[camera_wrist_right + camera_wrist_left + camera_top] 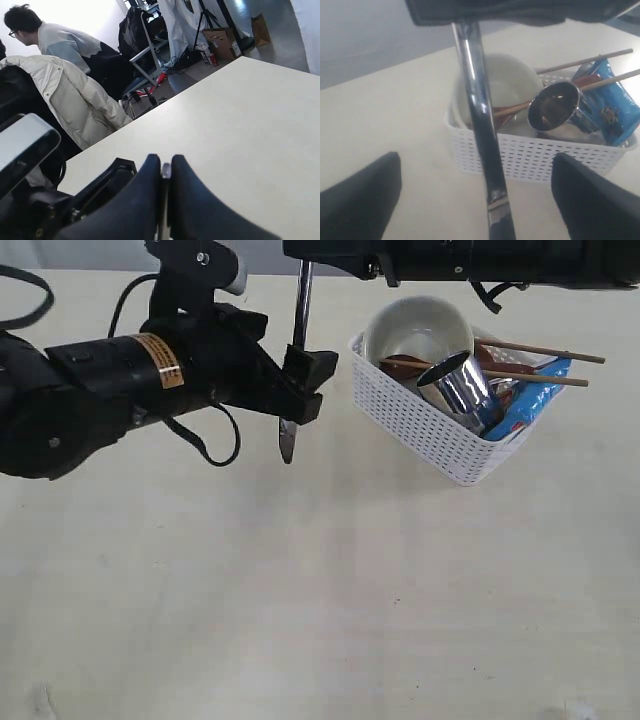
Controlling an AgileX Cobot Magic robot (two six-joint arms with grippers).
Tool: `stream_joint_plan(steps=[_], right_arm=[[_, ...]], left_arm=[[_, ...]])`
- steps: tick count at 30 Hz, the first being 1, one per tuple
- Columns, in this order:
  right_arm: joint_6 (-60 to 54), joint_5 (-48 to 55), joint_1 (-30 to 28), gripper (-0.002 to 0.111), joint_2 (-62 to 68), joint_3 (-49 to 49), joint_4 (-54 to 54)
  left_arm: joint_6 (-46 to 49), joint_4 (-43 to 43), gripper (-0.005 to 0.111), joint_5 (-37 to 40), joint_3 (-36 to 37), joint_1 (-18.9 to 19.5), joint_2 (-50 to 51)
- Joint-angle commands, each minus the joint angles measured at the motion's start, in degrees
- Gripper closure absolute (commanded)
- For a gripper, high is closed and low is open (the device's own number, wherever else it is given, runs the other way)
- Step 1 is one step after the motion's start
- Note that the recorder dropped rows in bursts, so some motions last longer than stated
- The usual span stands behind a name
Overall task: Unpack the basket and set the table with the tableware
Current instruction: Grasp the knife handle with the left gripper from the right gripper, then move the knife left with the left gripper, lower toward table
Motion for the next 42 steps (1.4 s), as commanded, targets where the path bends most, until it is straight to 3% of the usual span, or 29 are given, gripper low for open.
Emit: stream_joint_plan(steps=[1,6,9,15,19,42], right_arm=[[0.1,0.6,-0.1,0.109,-0.4,-0.2,1.1],[0.1,0.6,-0.1,0.109,-0.4,-0.2,1.1],[0.1,0.6,-0.1,0.109,-0.4,-0.2,1.1],[0.6,0.6,-0.1,0.109,-0.4,-0.2,1.1],[0.8,0.6,-0.1,0.109,-0.4,-0.2,1.1],[0.8,3.6,-0.1,0.106,-0.4,-0.2,1.1]], left_arm=[[0.2,0.2,0.031,-9.1,0.0,-0.4,2.5],[0.2,0.0,0.033,-12.1,-0.2,-0.4,2.9],[0.2,-1.8,0.042,-12.1,-0.2,-0.4,2.9],[-1.7,-3.4,0.076,-12.1,-0.2,-0.4,3.1],[-2.5,-3.4,0.106,-12.1,-0.2,-0.4,3.1],[-2.4,-2.4,0.107,-11.3,-0.2,-0.4,3.1]])
